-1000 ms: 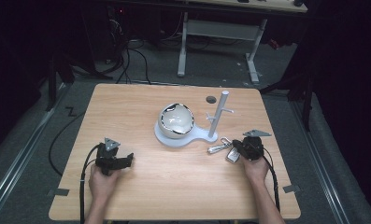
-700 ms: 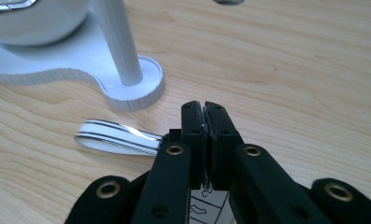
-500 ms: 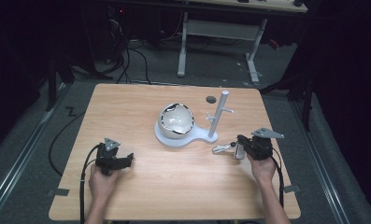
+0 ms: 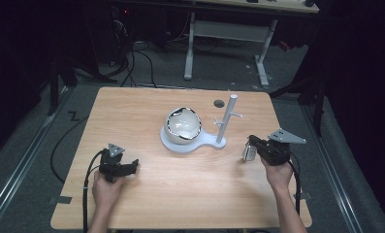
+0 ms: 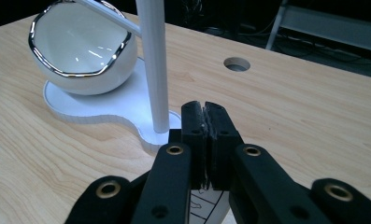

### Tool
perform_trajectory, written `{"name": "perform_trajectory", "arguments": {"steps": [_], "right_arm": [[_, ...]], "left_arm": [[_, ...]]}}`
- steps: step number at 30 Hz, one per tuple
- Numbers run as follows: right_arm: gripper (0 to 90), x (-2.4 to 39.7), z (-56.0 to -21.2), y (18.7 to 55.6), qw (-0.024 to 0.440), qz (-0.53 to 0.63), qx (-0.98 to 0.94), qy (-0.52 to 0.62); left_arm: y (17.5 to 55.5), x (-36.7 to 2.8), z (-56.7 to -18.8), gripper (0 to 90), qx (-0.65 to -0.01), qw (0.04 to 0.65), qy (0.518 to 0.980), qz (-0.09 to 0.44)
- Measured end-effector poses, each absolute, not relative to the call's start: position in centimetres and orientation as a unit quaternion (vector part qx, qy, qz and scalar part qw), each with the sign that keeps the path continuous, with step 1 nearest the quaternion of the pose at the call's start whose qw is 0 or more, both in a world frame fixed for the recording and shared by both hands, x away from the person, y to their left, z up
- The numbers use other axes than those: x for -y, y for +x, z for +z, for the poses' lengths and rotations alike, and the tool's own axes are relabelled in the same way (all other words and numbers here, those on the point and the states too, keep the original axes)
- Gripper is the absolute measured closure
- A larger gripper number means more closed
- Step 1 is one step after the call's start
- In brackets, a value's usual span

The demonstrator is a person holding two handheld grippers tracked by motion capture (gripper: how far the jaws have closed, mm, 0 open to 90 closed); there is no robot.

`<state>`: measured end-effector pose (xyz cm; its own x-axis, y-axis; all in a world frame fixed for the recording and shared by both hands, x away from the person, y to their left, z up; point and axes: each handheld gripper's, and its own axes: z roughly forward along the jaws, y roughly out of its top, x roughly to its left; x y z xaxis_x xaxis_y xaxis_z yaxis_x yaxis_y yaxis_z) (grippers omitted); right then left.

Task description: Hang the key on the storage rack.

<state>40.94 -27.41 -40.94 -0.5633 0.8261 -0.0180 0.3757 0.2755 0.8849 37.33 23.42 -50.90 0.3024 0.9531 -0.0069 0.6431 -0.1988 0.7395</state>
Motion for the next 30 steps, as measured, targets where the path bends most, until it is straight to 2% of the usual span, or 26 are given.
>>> {"name": "perform_trajectory", "arguments": {"steps": [30], "right_arm": [[87.8,26.5,-36.8,39.9,0.262,0.480,-0.763,0.346]], "left_arm": [[37.3,-23.4,-50.9,18.6,-0.541,0.328,0.737,0.236]]}}
